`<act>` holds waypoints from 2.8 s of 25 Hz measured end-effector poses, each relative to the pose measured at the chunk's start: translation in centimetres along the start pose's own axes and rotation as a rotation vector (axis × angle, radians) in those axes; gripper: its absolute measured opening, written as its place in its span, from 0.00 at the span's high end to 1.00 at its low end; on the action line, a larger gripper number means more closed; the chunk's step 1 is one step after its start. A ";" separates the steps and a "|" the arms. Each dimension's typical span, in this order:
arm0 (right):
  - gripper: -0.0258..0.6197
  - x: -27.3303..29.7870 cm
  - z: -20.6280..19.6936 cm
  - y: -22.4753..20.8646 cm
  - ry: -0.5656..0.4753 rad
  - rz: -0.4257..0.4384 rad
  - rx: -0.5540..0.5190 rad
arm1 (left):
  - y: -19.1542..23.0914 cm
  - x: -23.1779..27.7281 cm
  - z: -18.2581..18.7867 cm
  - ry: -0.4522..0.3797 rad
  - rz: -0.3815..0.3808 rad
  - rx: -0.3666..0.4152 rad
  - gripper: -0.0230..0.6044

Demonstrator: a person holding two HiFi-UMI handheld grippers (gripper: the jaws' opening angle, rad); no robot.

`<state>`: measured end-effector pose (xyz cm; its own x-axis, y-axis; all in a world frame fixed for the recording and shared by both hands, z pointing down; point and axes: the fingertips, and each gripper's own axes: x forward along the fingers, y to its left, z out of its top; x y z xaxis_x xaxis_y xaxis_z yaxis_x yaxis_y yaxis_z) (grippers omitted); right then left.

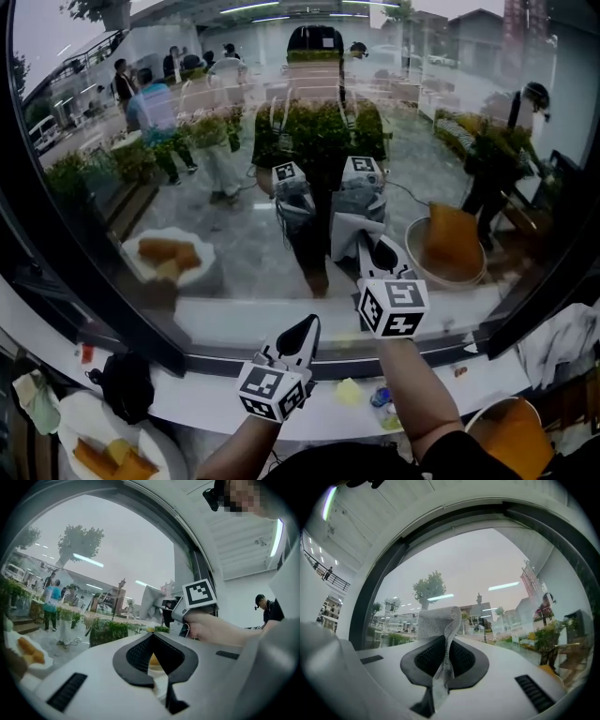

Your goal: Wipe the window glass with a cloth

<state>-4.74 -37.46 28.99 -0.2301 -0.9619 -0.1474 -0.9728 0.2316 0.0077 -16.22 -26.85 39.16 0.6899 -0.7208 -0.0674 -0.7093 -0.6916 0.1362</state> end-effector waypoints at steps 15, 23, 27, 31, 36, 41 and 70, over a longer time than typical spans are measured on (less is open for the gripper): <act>0.90 -4.7 1.3 -13.2 -0.008 -0.080 -0.003 | -9.5 8.6 -1.2 0.027 -0.093 0.005 0.95; 0.90 -8.0 1.3 -22.4 -0.007 -0.121 0.002 | -16.2 14.4 -2.8 0.051 -0.132 0.012 0.95; 0.90 -8.6 1.7 -24.3 -0.009 -0.148 -0.001 | -17.3 15.5 -3.0 0.068 -0.159 0.016 0.95; 0.90 -9.5 2.1 -25.1 -0.013 -0.188 0.000 | -17.9 15.5 -2.9 0.089 -0.203 0.032 0.95; 0.90 -10.0 2.3 -26.6 -0.014 -0.241 -0.002 | -18.0 16.2 -2.7 0.102 -0.237 0.012 0.95; 0.90 -14.2 1.4 -36.4 -0.010 -0.276 0.009 | -25.4 21.6 -5.1 0.112 -0.255 0.016 0.95; 0.90 -21.8 0.5 -54.8 0.016 -0.383 0.008 | -38.5 32.3 -8.8 0.143 -0.332 0.016 0.95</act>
<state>53.56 -29.12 31.26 0.1494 -0.9811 -0.1230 -0.9882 -0.1439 -0.0525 34.66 -23.12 40.41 0.8957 -0.4435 0.0337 -0.4443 -0.8885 0.1147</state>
